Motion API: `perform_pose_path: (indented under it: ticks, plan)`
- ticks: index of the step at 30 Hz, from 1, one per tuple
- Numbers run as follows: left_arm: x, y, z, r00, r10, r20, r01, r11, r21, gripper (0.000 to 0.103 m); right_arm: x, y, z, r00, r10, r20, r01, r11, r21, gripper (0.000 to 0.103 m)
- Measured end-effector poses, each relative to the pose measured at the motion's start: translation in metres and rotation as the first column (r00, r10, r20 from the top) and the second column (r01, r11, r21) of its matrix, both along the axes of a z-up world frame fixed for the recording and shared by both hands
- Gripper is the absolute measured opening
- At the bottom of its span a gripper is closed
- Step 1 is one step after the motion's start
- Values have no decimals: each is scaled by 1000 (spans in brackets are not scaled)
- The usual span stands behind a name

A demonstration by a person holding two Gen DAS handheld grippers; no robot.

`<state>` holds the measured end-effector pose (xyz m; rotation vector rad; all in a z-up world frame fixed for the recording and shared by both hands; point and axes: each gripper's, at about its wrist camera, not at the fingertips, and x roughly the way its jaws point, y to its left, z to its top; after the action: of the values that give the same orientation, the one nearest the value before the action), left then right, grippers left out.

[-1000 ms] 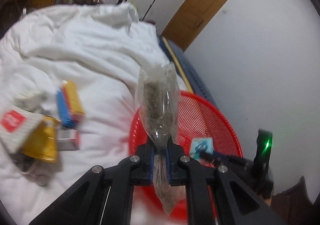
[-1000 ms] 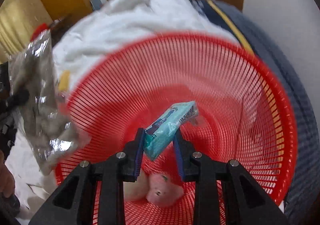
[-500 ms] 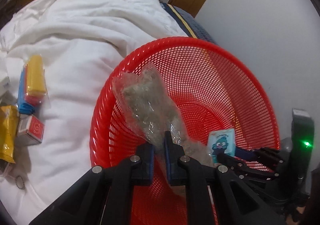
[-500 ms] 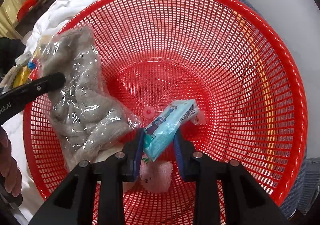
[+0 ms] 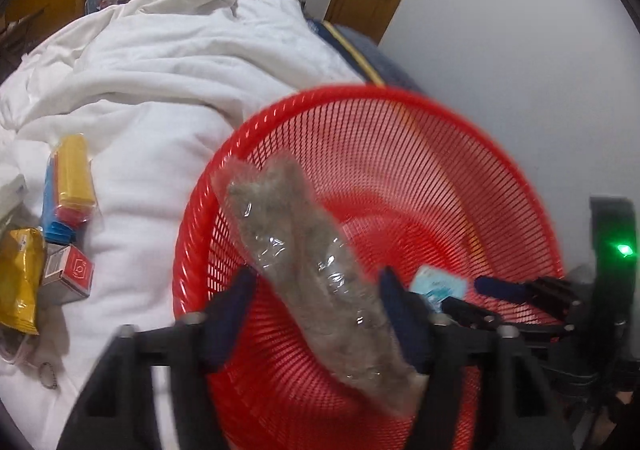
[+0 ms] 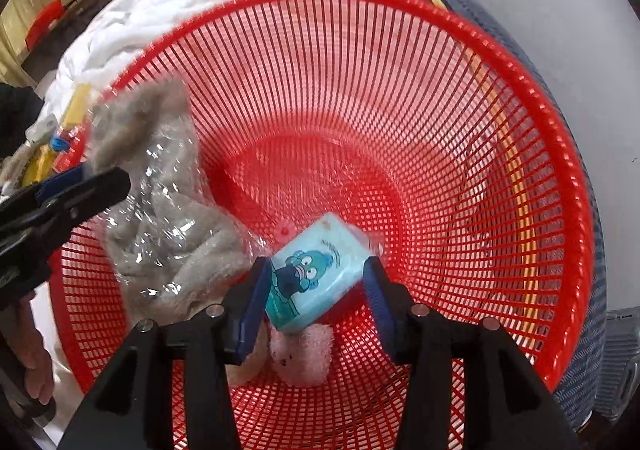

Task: Organize soft objects
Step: 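Lift the bag and tissue pack into the red basket and open both tools, then move the left tool to the white packet with red label and grasp it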

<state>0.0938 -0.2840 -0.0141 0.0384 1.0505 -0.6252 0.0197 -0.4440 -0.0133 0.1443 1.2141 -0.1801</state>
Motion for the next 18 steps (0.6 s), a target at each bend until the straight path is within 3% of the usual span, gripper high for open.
perform_pose_path:
  ticks: [2,5,10,13,18]
  plan:
    - [1,6,4,1000,4,-4,-5,998,-58,72,-4,2,6,1000,-1,21,1,1000,3,47]
    - [2,10,4,999,-10,-41,6,996,-89,72,-9,3,16,998,-1,56,1,1000,0,47]
    - [-12,47,20,997,-21,-70,4,971,-238,72,-20,31,55,975,56,213,-56,998,-6,47]
    - [-19,85,33,998,23,-59,-38,961,-274,72,-28,64,84,933,115,340,-131,991,25,62]
    - [-30,166,47,990,138,-36,-142,932,-332,72,-33,131,106,846,232,480,-304,950,77,68]
